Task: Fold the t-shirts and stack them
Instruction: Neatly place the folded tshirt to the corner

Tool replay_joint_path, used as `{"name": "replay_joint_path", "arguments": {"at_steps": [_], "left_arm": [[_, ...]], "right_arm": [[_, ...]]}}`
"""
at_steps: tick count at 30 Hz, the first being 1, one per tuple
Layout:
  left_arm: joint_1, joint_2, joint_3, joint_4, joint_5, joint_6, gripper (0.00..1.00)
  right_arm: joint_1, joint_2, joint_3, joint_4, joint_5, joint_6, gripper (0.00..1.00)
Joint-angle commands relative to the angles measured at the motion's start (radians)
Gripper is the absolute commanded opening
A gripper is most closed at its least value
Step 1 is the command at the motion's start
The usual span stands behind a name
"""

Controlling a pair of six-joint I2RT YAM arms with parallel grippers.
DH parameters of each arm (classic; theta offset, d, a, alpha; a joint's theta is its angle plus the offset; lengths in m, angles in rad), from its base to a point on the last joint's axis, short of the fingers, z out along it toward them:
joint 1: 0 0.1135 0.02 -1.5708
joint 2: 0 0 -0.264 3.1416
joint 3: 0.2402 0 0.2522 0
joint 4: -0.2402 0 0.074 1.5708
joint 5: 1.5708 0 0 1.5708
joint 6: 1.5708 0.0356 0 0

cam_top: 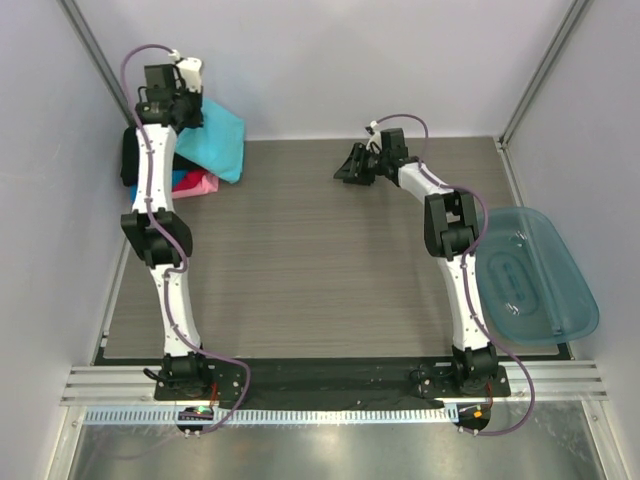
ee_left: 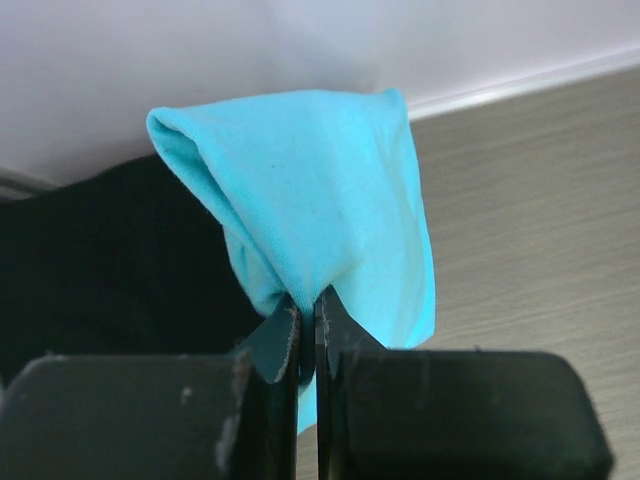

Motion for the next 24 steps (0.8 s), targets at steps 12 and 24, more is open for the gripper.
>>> {"name": "replay_joint_path", "arguments": {"at_steps": [12, 24], "left_arm": [[0.124, -0.070, 0.093, 0.133, -0.047, 0.026, 0.00], [0.191, 0.085, 0.112, 0.196, -0.156, 0.126, 0.00]], "right_arm": [[0.078, -0.083, 0.007, -0.012, 0.026, -0.046, 0.51], [0.083, -0.106, -0.035, -0.023, 0.032, -0.062, 0.51]]}}
